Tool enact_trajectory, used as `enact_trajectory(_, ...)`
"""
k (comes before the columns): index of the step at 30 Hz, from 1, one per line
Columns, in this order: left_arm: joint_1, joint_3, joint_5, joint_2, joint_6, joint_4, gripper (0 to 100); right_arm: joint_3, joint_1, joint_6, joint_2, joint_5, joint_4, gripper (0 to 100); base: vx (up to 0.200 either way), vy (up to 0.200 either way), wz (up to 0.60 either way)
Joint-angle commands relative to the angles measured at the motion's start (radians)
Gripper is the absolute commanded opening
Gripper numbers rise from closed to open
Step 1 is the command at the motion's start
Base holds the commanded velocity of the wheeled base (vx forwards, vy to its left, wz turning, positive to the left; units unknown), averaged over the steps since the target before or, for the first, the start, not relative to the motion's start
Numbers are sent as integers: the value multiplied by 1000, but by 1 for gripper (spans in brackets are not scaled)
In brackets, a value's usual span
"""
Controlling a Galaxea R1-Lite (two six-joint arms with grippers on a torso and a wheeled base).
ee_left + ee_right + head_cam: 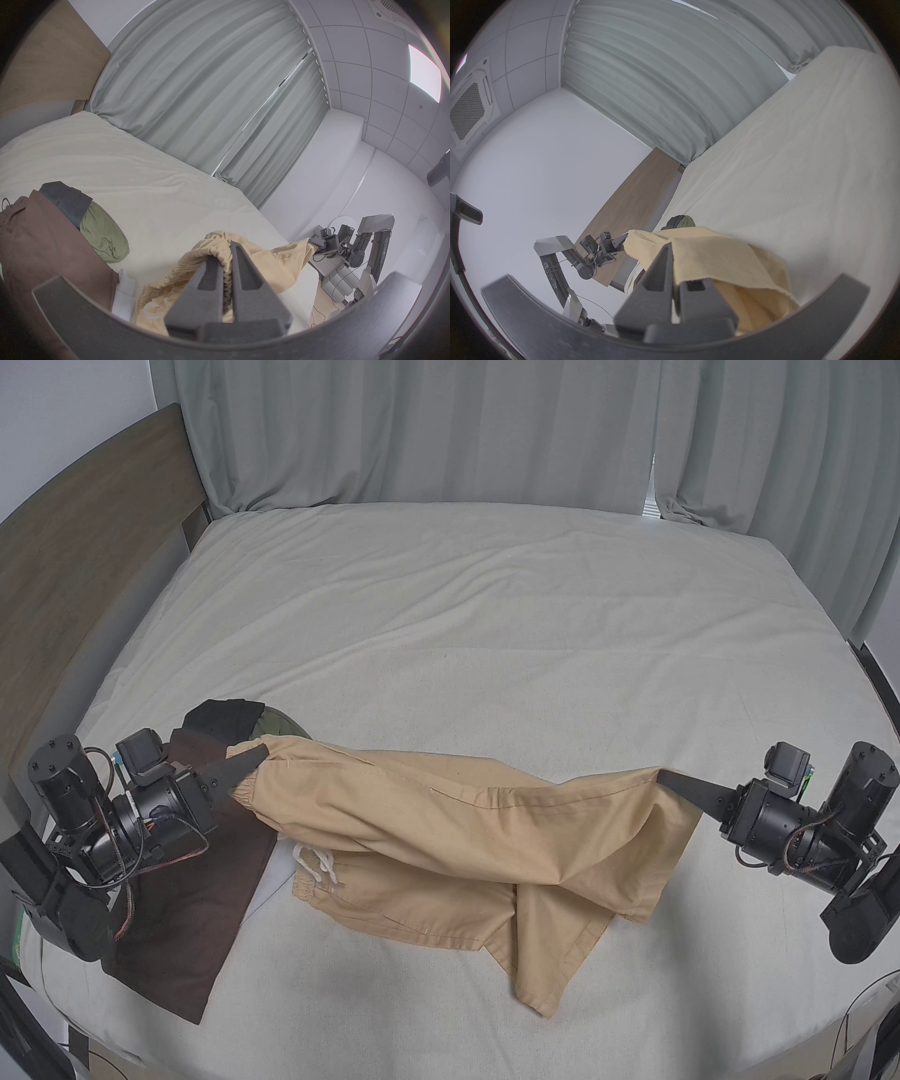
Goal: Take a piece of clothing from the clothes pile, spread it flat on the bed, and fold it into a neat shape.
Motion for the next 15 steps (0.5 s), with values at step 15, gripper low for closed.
enact_trajectory(15,18,-18,0,10,0,-1,0,-40,-57,-26,-1,-4,0,0,0,0,0)
